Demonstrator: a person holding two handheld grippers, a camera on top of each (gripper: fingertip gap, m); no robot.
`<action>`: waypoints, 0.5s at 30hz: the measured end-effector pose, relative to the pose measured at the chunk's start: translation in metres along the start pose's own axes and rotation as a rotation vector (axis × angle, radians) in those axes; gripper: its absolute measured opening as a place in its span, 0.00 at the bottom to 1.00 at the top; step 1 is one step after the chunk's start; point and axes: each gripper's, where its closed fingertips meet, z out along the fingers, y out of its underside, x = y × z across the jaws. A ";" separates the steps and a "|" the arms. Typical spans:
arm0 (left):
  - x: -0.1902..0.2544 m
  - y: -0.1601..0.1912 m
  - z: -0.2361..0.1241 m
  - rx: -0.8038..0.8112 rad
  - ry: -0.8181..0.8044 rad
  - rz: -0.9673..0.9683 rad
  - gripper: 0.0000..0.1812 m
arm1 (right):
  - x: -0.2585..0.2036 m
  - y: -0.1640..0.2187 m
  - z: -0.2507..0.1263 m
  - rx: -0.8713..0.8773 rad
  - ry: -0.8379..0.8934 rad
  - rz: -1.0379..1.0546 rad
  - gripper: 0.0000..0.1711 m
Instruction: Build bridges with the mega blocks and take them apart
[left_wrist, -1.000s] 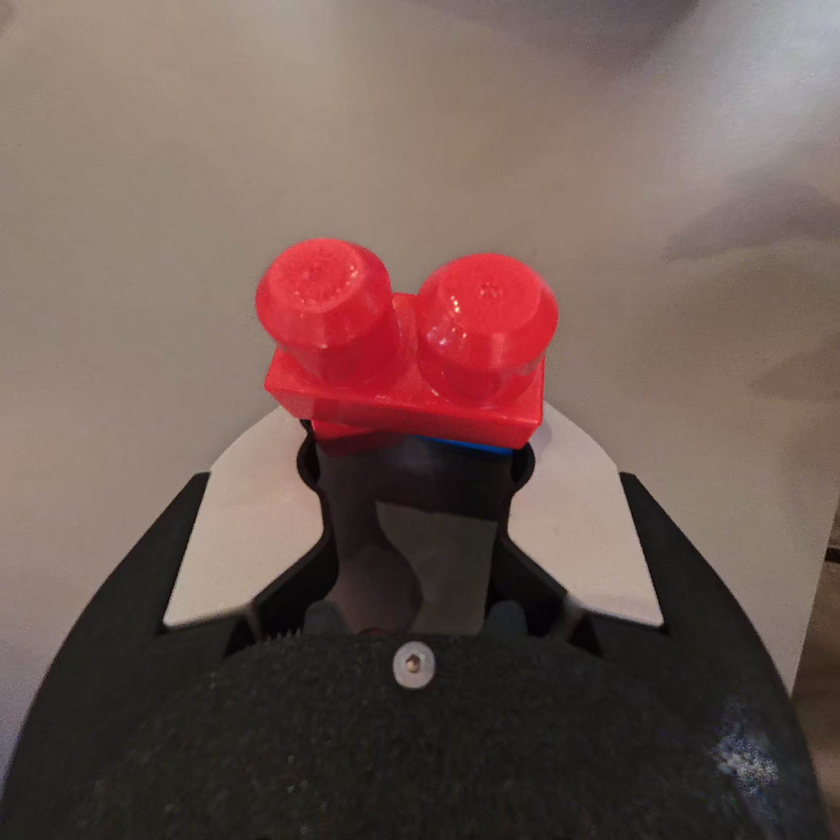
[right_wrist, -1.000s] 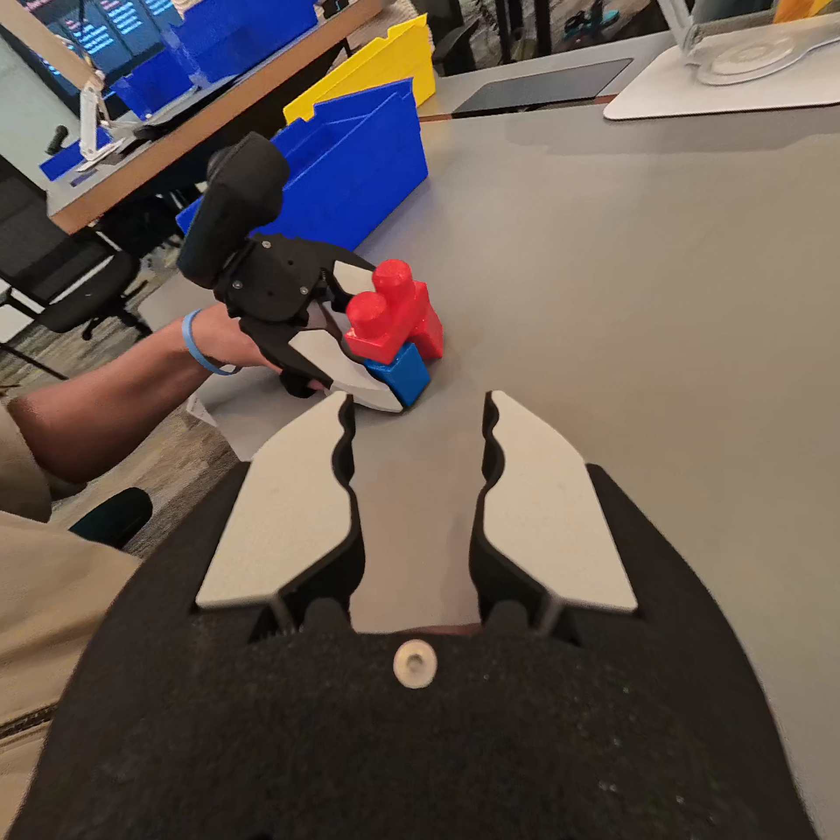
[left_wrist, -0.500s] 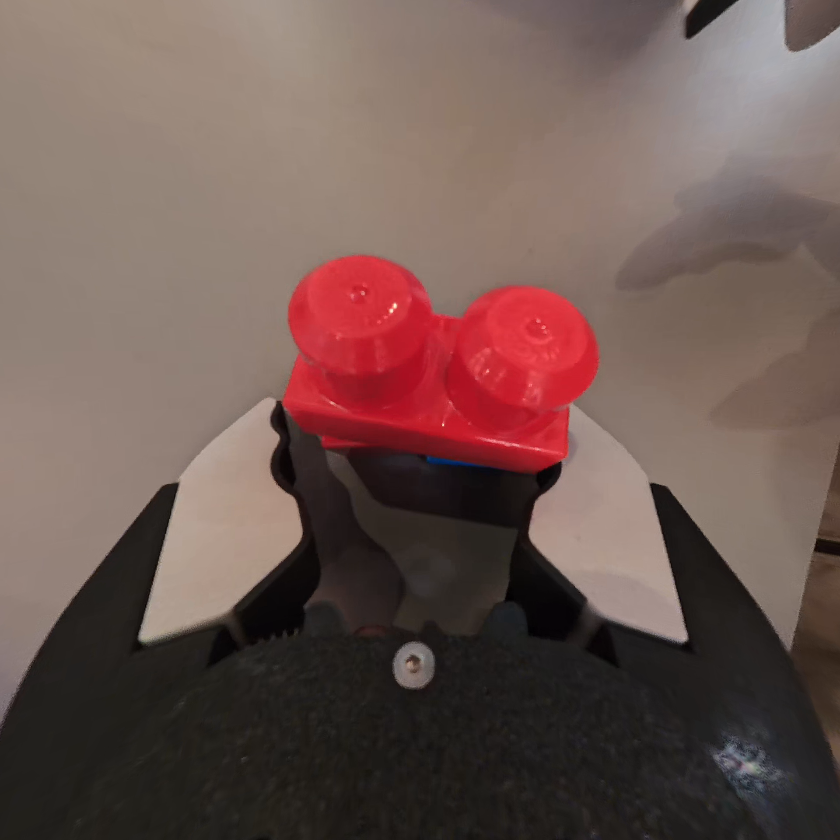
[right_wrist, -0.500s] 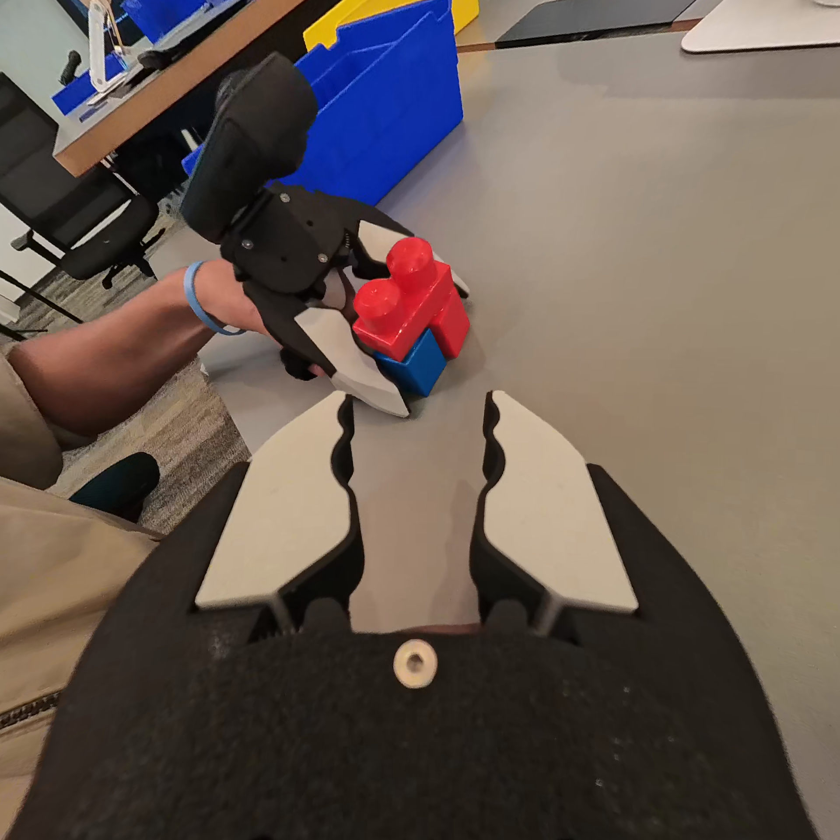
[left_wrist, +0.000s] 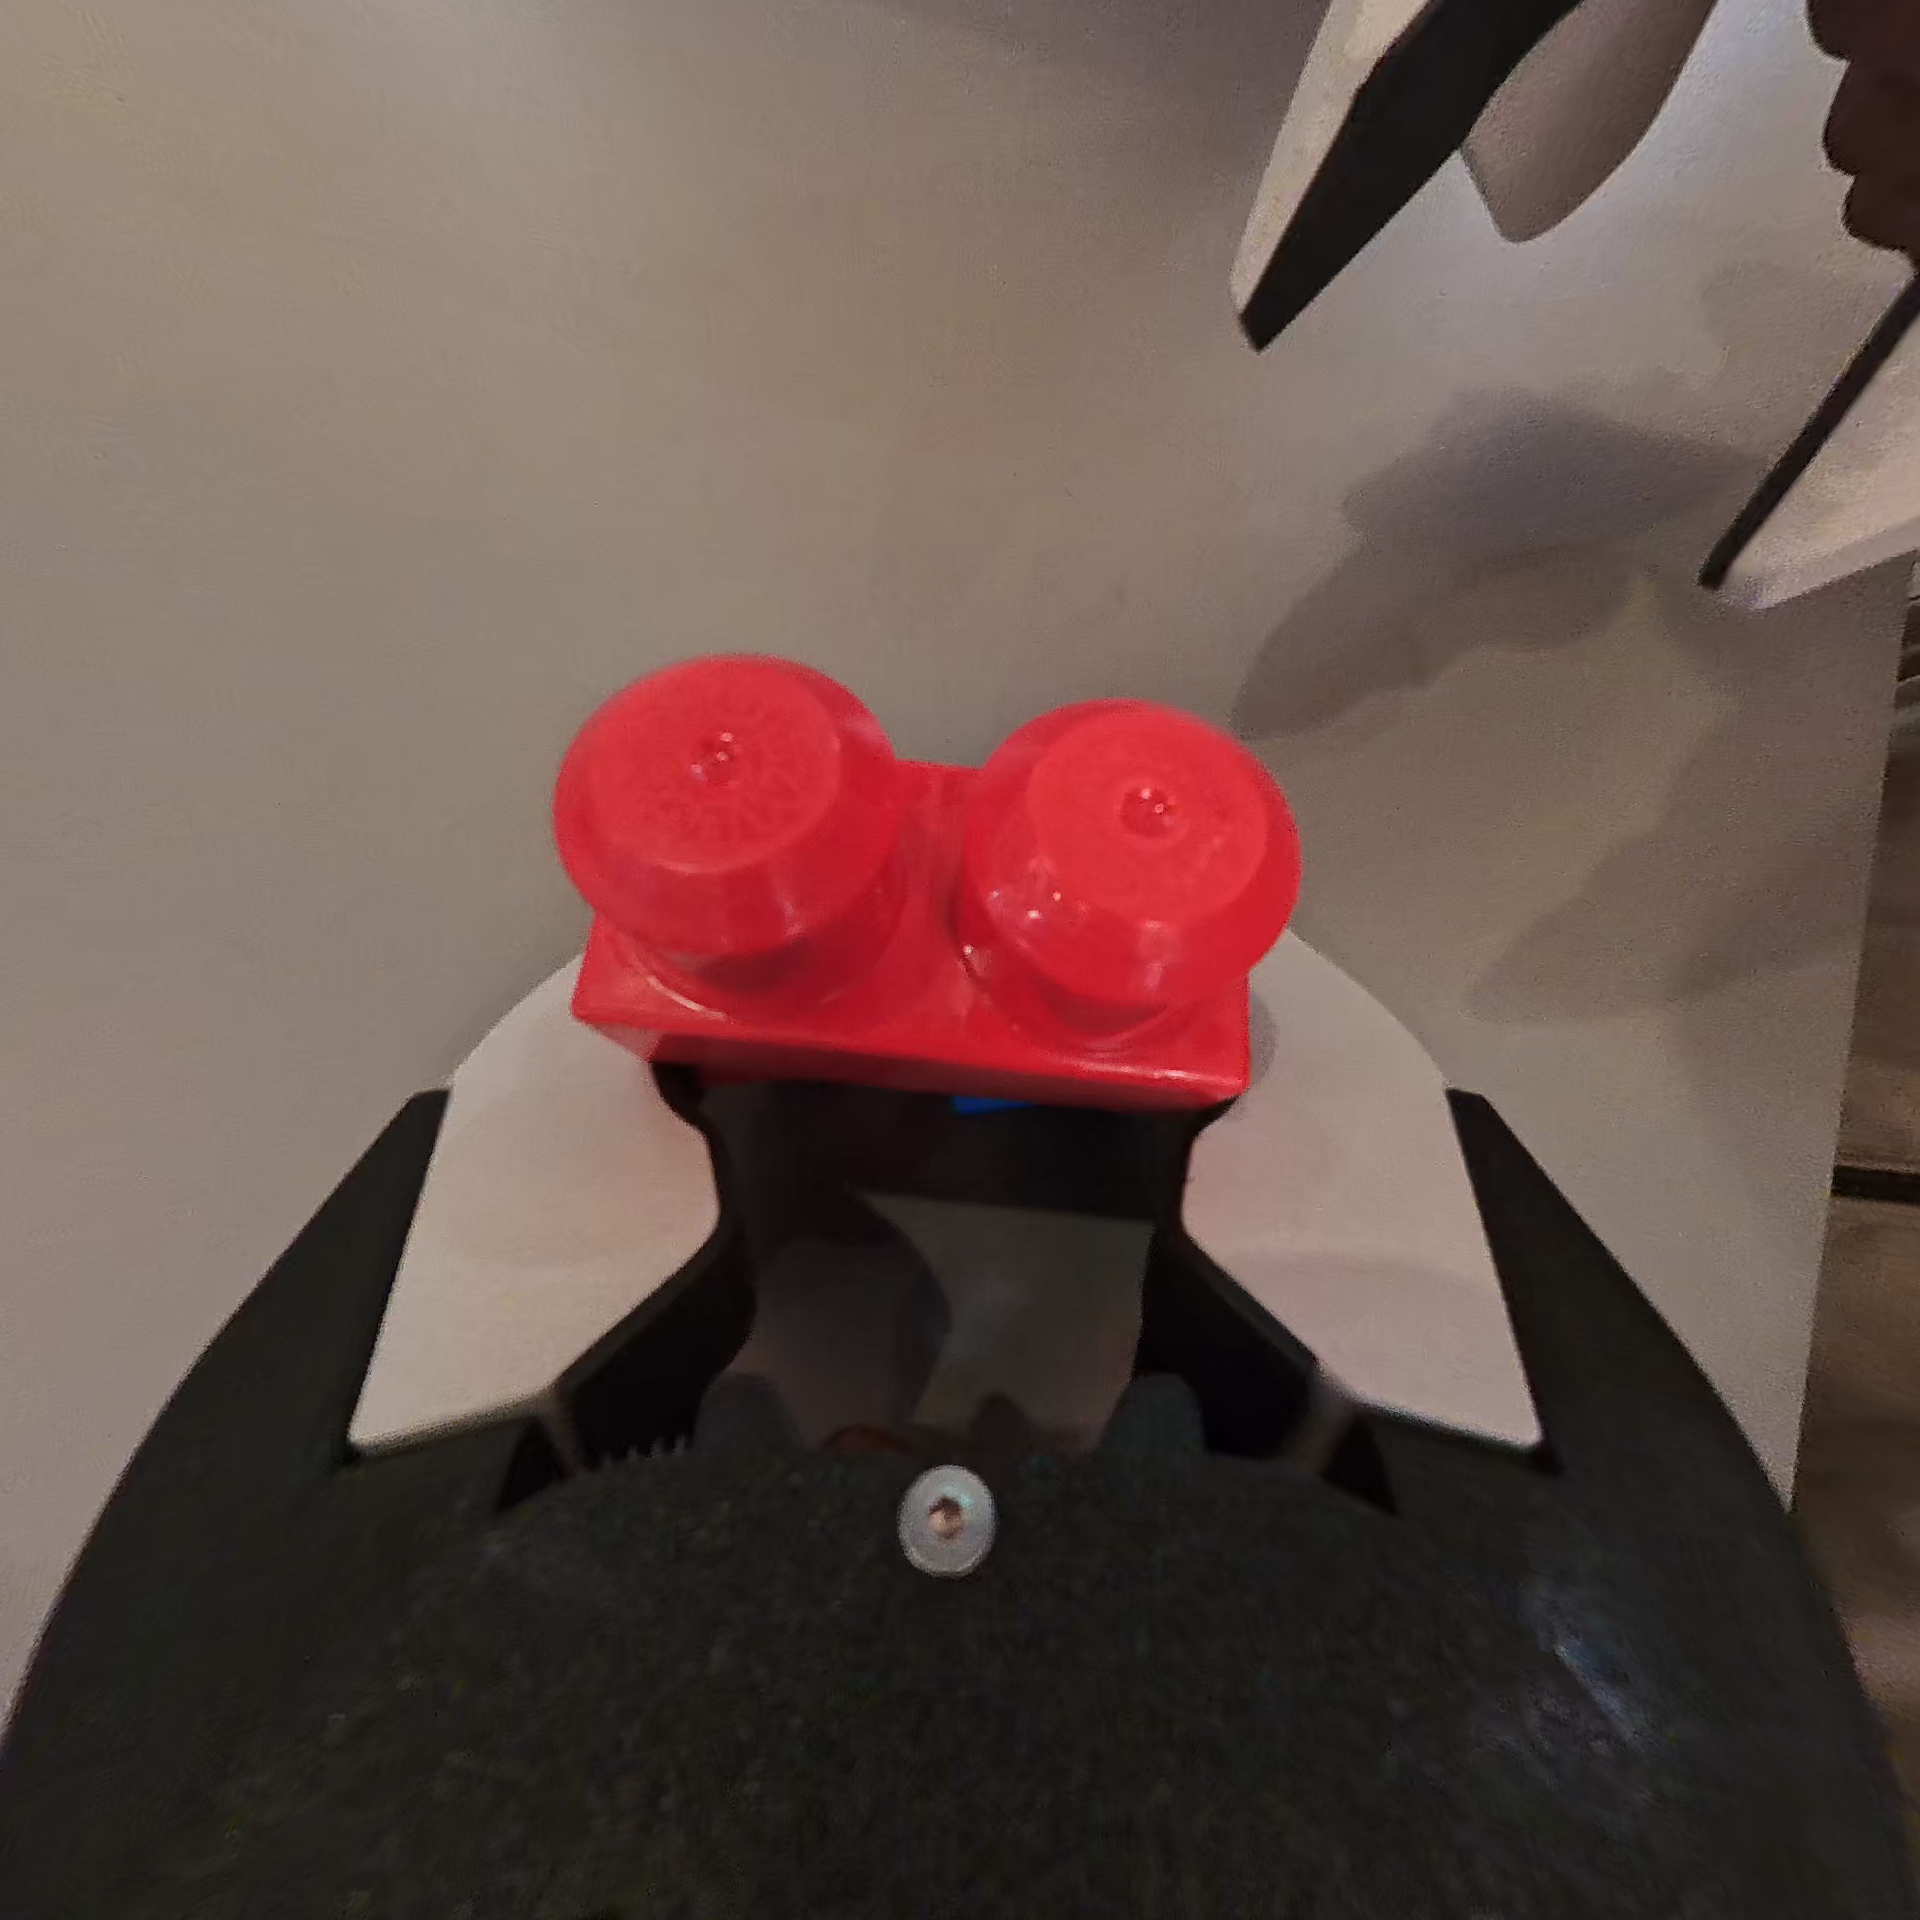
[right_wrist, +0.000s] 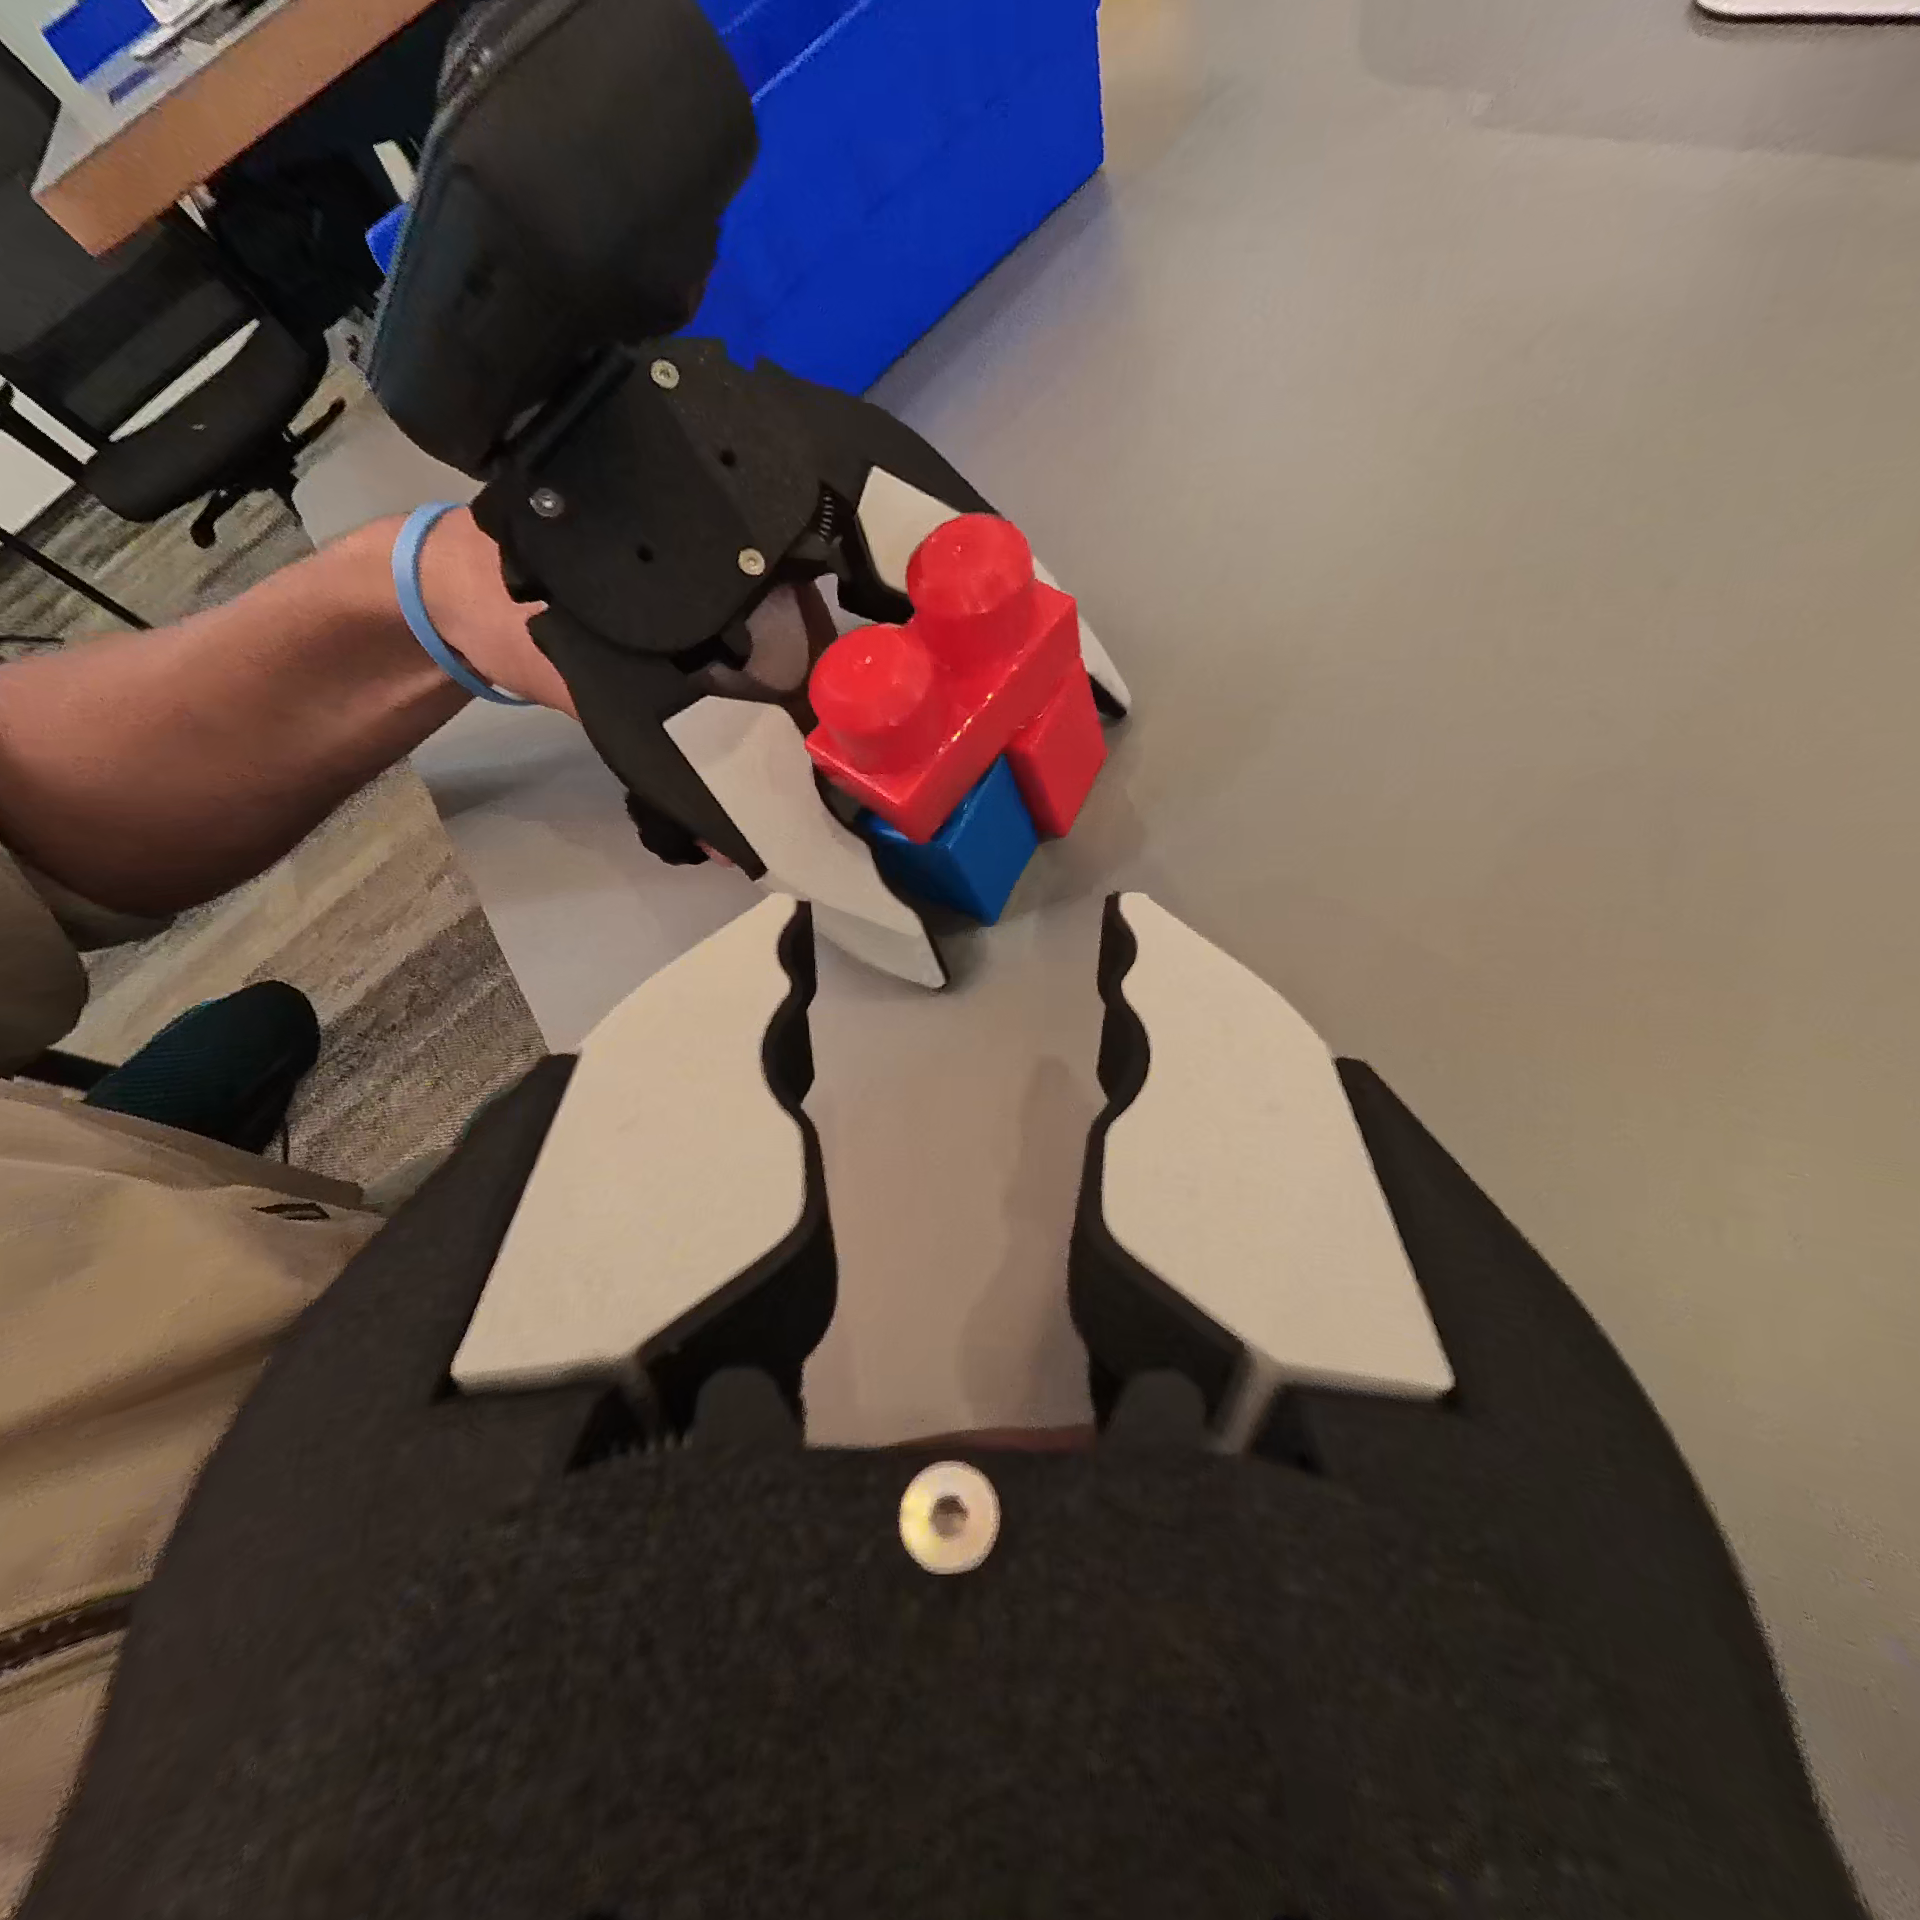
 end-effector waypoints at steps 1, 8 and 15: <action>0.000 0.000 0.000 0.003 -0.002 0.000 0.51 | 0.000 0.000 0.000 -0.003 0.003 -0.007 0.31; -0.003 -0.001 0.000 0.005 -0.017 -0.010 0.50 | 0.004 0.001 -0.010 0.009 0.024 0.001 0.28; -0.001 -0.002 0.000 0.012 -0.014 0.010 0.50 | 0.009 0.000 -0.013 0.030 0.021 0.029 0.28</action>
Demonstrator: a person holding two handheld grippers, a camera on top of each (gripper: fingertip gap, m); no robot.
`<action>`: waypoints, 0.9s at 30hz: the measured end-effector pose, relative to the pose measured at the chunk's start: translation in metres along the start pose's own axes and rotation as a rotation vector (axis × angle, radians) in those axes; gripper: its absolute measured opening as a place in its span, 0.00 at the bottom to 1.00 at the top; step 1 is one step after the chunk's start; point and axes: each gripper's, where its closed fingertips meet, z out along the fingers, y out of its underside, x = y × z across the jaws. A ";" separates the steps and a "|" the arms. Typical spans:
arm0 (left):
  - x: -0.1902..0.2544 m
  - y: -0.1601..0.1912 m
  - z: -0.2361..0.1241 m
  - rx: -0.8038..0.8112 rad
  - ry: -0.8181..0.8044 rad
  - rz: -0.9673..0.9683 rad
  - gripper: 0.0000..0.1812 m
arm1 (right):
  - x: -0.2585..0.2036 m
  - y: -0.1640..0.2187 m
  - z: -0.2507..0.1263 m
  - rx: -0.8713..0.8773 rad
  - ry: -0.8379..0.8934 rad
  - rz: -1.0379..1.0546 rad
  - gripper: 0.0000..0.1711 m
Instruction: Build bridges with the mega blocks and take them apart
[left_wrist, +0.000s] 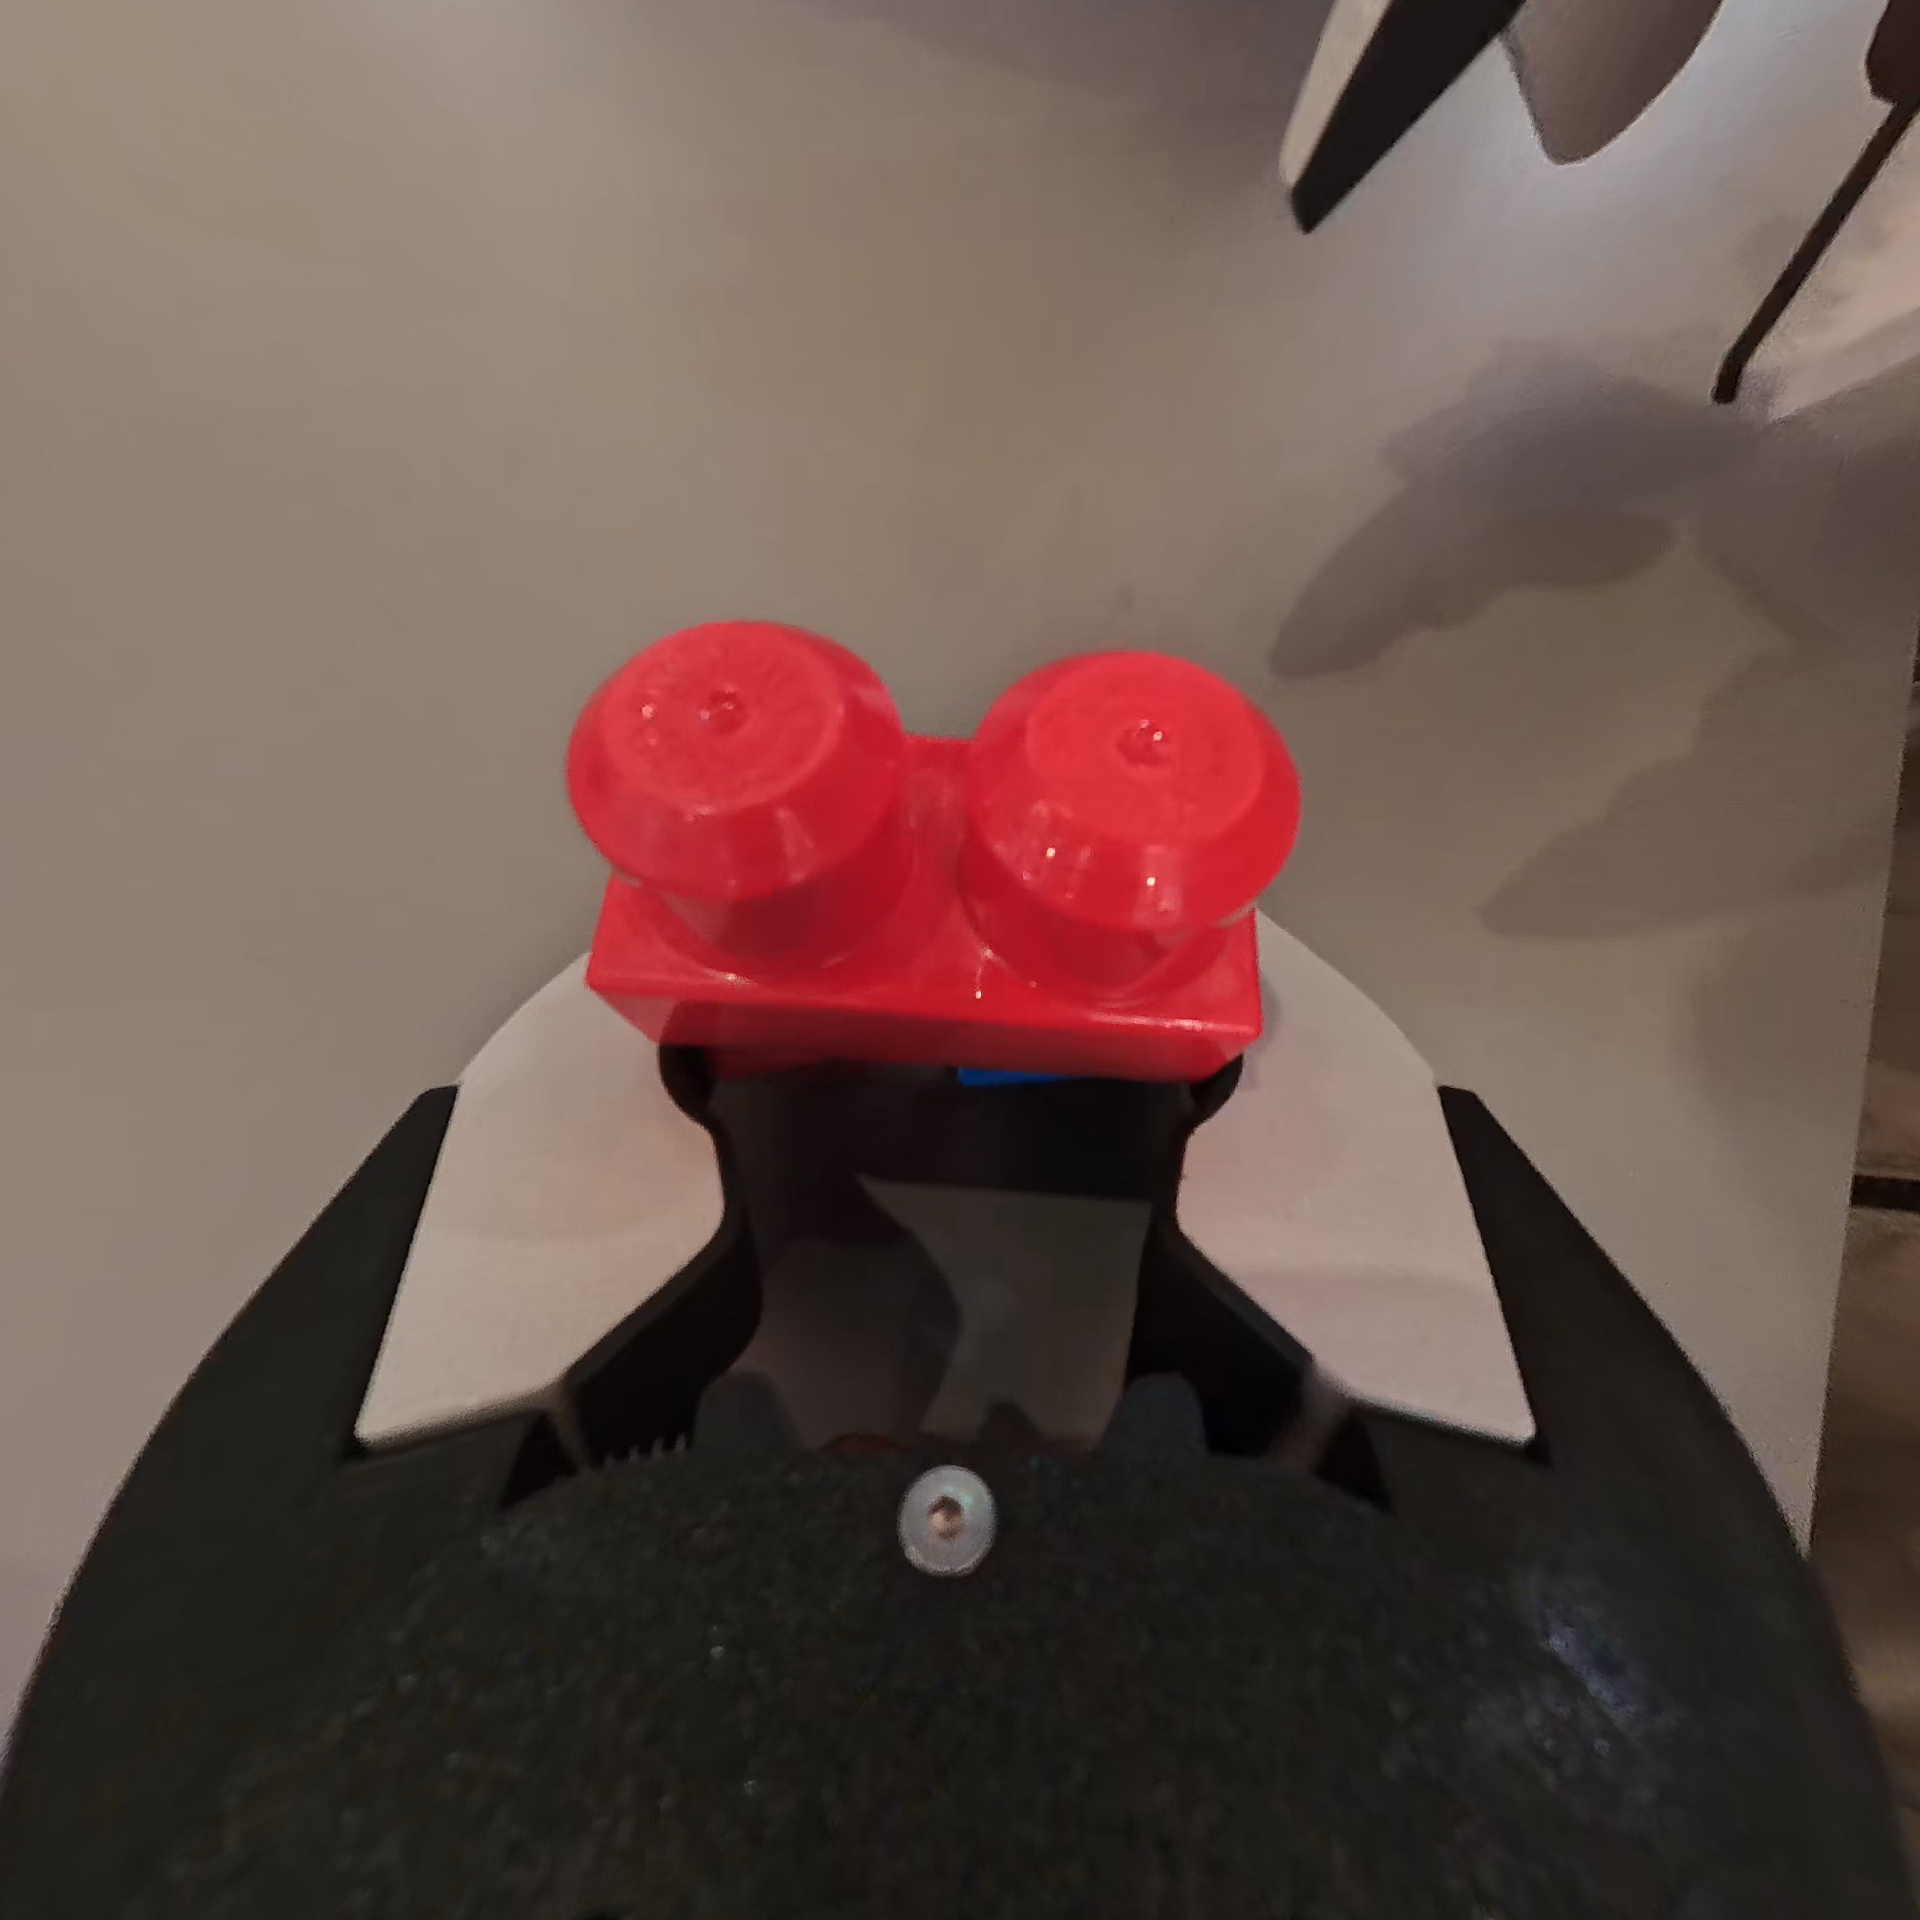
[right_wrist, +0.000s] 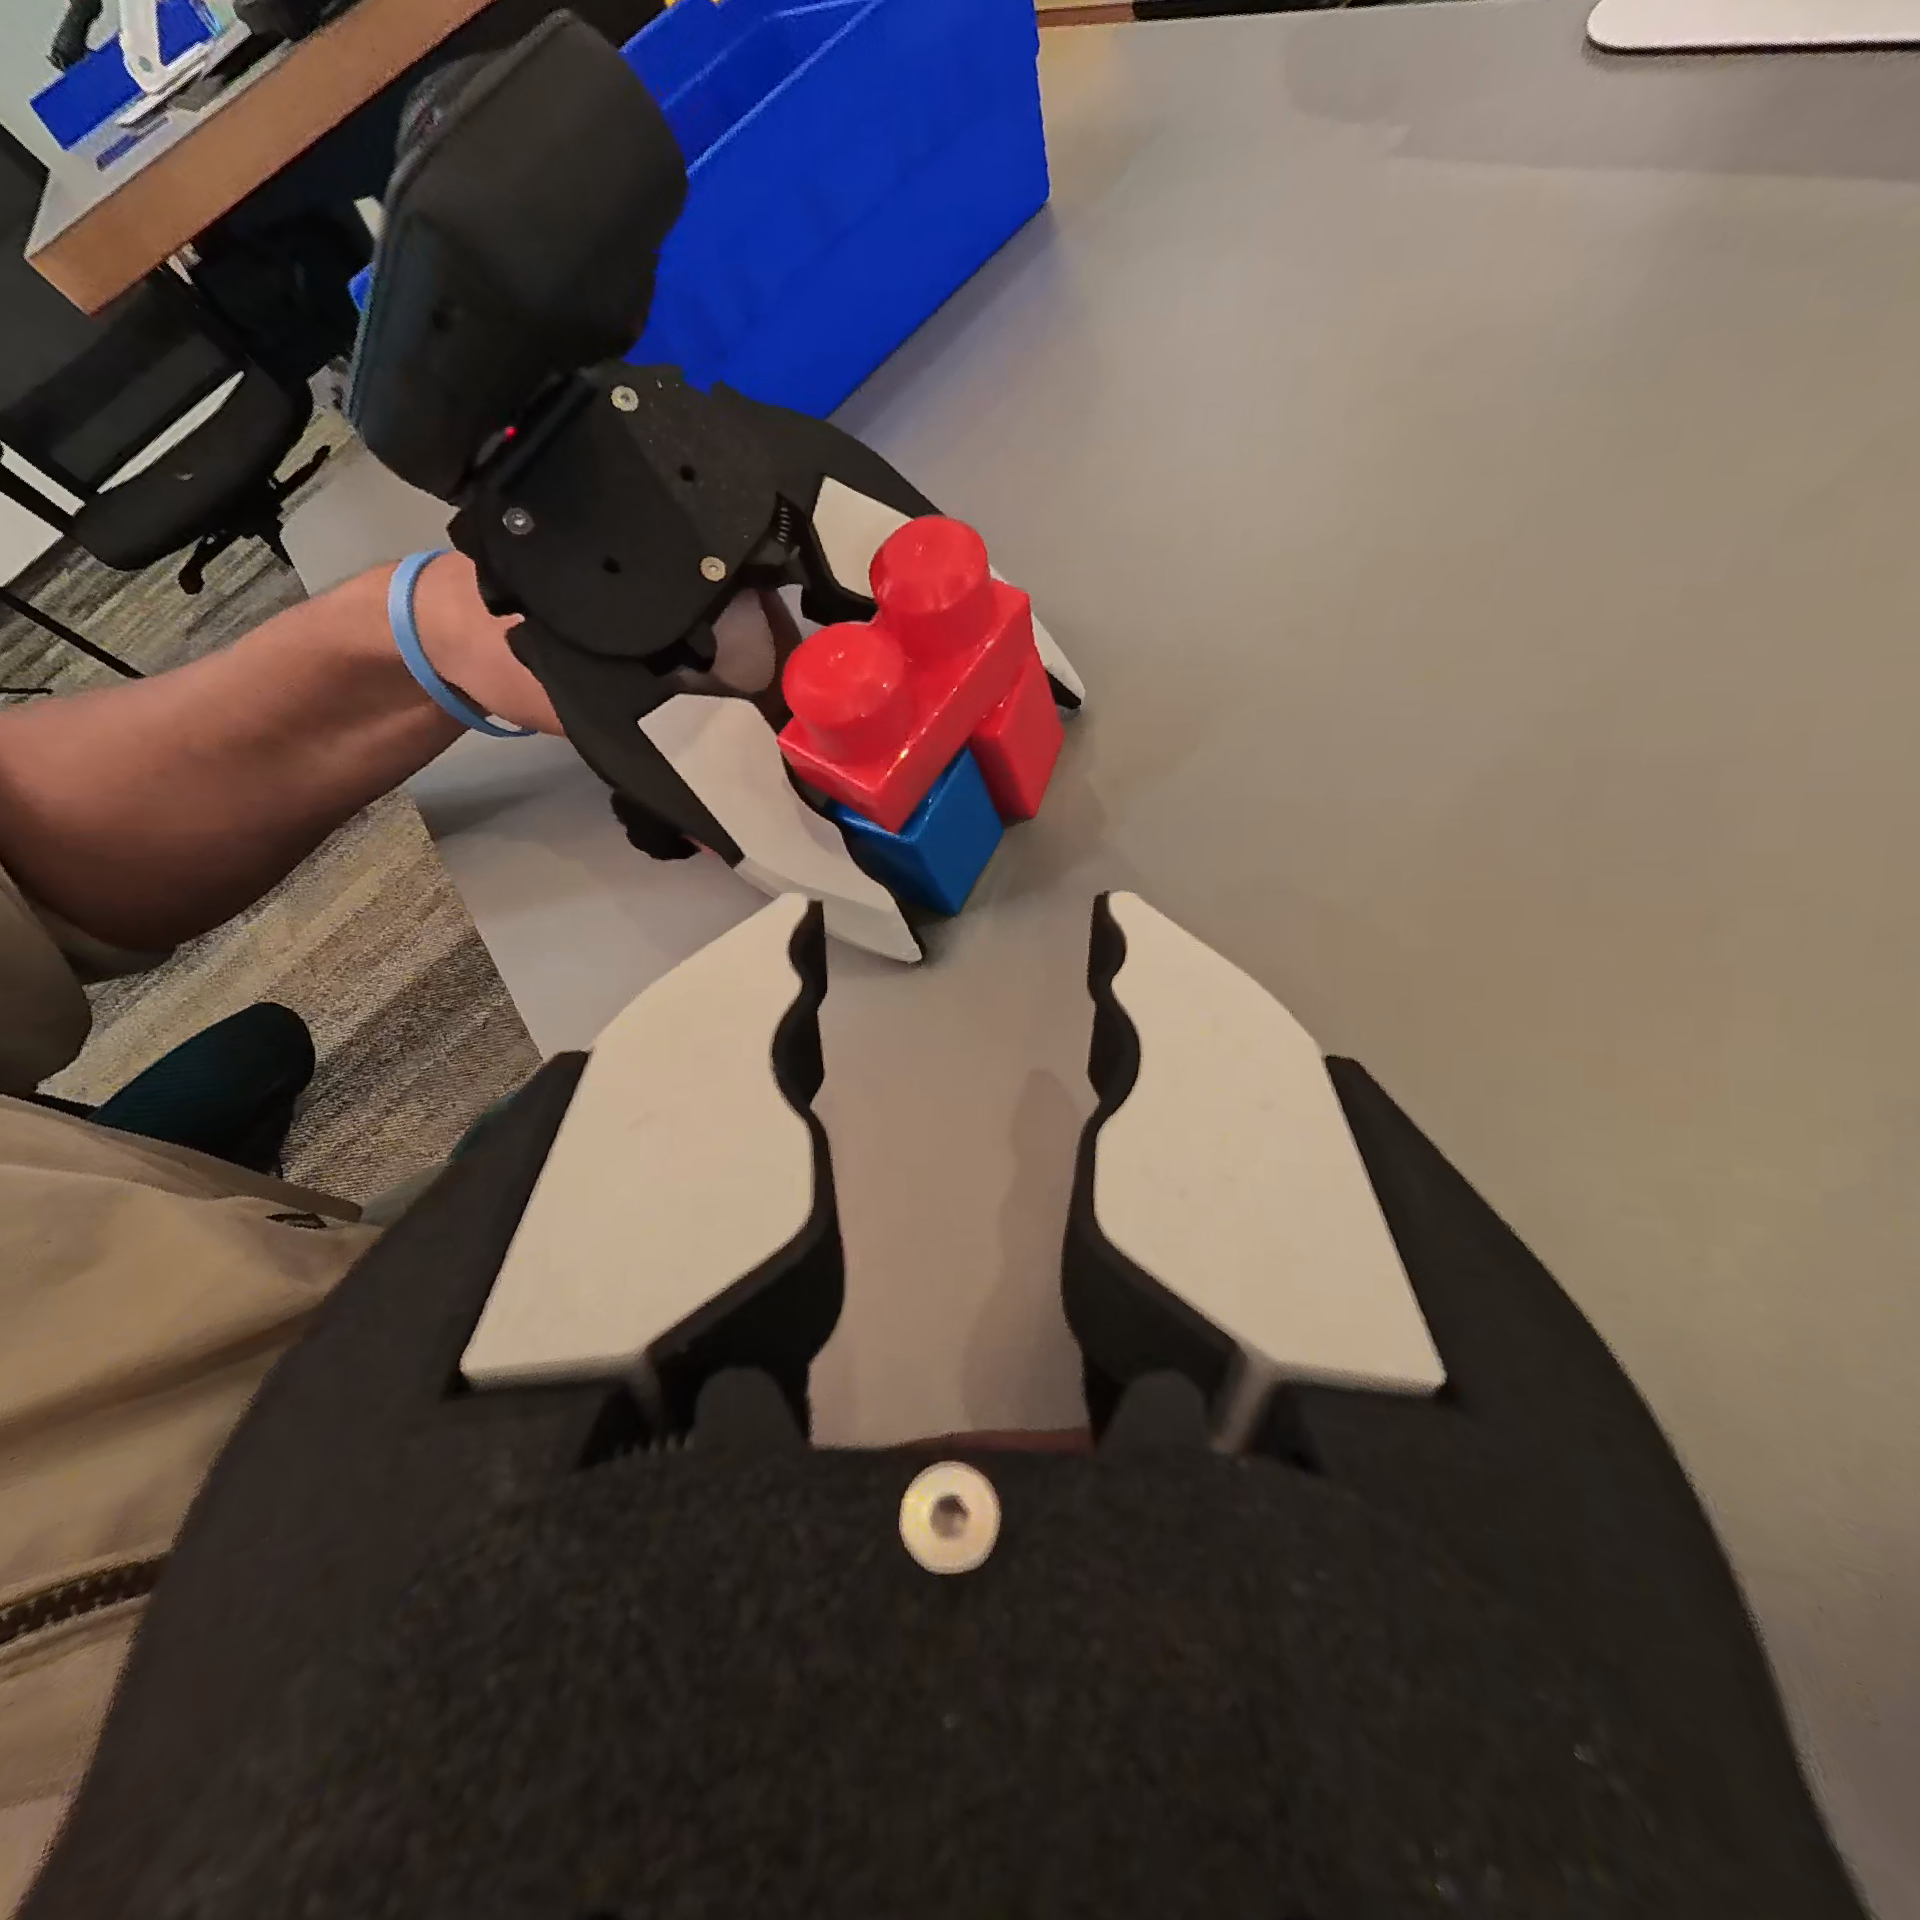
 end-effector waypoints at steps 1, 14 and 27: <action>0.001 -0.001 -0.001 0.010 -0.004 0.010 0.50 | 0.000 -0.001 0.001 0.005 -0.003 0.005 0.30; 0.019 -0.025 -0.037 0.146 0.186 -0.029 0.49 | -0.015 -0.019 0.006 0.070 -0.009 -0.428 0.33; 0.010 -0.037 -0.059 0.145 -0.015 0.140 0.49 | -0.046 -0.031 0.031 0.056 -0.495 0.438 0.51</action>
